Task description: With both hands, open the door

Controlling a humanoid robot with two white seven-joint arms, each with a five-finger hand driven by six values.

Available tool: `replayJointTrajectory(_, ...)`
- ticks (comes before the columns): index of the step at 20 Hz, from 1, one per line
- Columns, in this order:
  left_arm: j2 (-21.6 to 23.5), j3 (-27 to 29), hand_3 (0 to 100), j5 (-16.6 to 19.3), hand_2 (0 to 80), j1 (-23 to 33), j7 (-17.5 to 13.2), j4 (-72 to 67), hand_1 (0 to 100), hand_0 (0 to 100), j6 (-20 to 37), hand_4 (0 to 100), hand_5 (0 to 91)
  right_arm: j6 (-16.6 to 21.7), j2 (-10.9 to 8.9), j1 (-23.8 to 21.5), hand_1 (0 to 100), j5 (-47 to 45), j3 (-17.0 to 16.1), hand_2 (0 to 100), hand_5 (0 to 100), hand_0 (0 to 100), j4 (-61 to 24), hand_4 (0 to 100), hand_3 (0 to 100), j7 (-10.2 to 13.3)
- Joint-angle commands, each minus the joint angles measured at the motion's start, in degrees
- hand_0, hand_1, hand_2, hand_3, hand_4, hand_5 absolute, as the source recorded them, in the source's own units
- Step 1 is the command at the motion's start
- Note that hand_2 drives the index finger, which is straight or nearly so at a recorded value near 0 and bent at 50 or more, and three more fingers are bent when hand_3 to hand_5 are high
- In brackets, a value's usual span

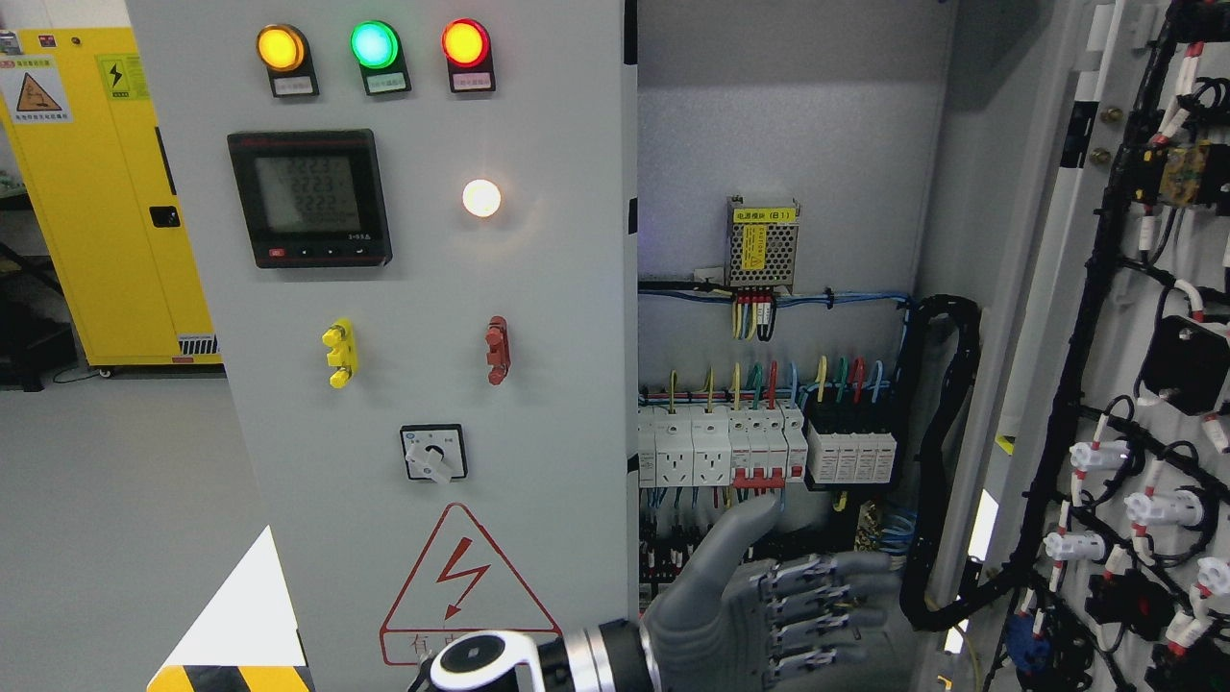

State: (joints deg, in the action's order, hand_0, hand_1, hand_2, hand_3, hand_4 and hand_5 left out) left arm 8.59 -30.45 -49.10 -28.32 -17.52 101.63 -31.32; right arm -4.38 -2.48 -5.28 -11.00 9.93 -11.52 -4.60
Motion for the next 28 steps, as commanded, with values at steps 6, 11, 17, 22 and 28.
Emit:
replayJointTrajectory(6, 6.61, 5.74, 10, 31.41, 6.6, 36.99, -1.20, -2.73, 6, 3, 27.67, 0, 0.0, -0.01, -0.07, 0.00, 6, -0.07, 0.00, 0, 0, 22, 0.00, 0, 0, 0.03)
replayJointTrajectory(11, 6.44, 12.42, 13, 39.95, 8.4, 42.99, -4.28, -20.55, 8, 3, 44.29, 0, 0.0, -0.01, -0.07, 0.00, 7, 0.02, 0.00, 0, 0, 21, 0.00, 0, 0, 0.03)
replayJointTrajectory(17, 5.30, 20.15, 15, 40.40, 7.8, 42.30, -4.28, -51.57, 8, 3, 57.67, 0, 0.0, -0.01, -0.59, 0.00, 6, 0.02, 0.09, 0, 0, 21, 0.00, 0, 0, -2.61)
replayJointTrajectory(22, -0.58, 29.38, 15, 39.96, 6.8, 38.35, -4.45, -77.85, 8, 3, 61.73, 0, 0.0, -0.10, -1.04, 0.00, 6, 0.02, 0.00, 0, 0, 21, 0.09, 0, 0, -4.28)
replayJointTrajectory(28, -2.61, 34.67, 0, 40.31, 0.0, 36.41, -4.63, -94.15, 12, 5, 59.28, 0, 0.0, -0.28, -0.77, 0.00, 6, 0.02, 0.00, 0, 0, 22, 0.00, 0, 0, -0.69)
